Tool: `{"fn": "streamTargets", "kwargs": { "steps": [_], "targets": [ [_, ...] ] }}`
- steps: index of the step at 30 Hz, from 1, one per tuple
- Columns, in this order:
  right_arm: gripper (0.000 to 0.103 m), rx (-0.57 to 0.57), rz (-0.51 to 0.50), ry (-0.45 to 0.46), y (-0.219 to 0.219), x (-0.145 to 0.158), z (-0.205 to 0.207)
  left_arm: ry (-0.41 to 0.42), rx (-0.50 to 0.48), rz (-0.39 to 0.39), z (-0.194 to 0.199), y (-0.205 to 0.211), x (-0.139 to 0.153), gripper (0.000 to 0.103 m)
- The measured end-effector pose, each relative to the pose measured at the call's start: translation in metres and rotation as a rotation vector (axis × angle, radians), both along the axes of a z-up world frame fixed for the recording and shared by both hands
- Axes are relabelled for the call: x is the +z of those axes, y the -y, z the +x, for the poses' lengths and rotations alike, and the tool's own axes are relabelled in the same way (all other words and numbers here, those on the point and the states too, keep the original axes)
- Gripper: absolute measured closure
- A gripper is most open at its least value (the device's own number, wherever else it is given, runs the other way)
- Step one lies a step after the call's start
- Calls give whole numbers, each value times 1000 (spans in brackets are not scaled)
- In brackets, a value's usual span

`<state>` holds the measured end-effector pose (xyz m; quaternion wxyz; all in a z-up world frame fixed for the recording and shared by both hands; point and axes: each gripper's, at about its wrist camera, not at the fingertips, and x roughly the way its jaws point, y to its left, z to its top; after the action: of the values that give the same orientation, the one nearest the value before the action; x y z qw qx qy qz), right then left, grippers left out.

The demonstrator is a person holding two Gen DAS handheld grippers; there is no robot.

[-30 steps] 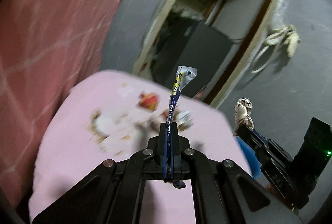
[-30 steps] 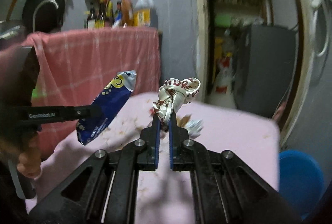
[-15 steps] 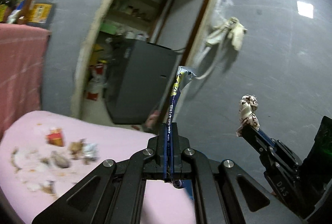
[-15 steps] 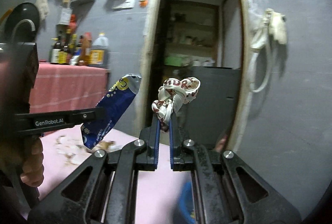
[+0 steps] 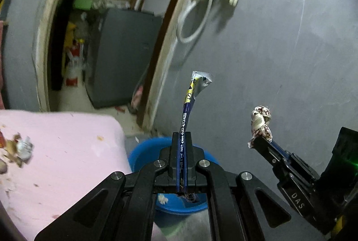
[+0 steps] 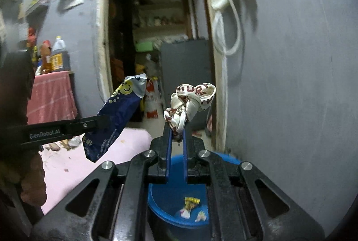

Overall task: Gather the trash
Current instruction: 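Carry the chip bag and white wrapper over the blue bucket and open both tools, then return both open tools to the trash on the table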

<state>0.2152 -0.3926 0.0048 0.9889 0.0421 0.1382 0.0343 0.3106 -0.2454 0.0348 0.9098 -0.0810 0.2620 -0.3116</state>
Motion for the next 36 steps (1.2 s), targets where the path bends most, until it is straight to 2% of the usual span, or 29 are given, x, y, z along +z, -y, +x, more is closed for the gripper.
{"fn": "streamTargets", "kwargs": {
  "steps": [7,10,15,17,19,22,24,28,30,32,36],
  "targets": [
    [93,-17,95,-141,26,-42,21,-165,-6,85,32,31,-48,102],
    [91,-12,116,-185,29,-54,28,-248,-8,94,46,35,-67,102],
    [90,-4,152,-249,30,-68,39,-338,-5,103,59,37,-89,101],
    [90,-4,163,-267,30,-73,43,-365,-1,99,64,36,-97,98],
    [89,-4,174,-278,31,-76,46,-382,5,92,66,33,-102,83],
    [87,-11,184,-283,31,-77,46,-392,12,71,67,29,-102,76],
    [81,-16,185,-281,30,-76,46,-396,15,69,69,26,-101,76],
    [72,-28,183,-257,29,-68,45,-374,25,39,60,15,-89,64],
    [63,-36,169,-231,28,-60,40,-345,35,23,55,7,-81,60],
    [55,-43,157,-194,26,-48,33,-314,49,7,50,-3,-71,53],
    [37,-54,125,-118,18,-25,21,-237,89,-24,39,-24,-47,31]
  ]
}}
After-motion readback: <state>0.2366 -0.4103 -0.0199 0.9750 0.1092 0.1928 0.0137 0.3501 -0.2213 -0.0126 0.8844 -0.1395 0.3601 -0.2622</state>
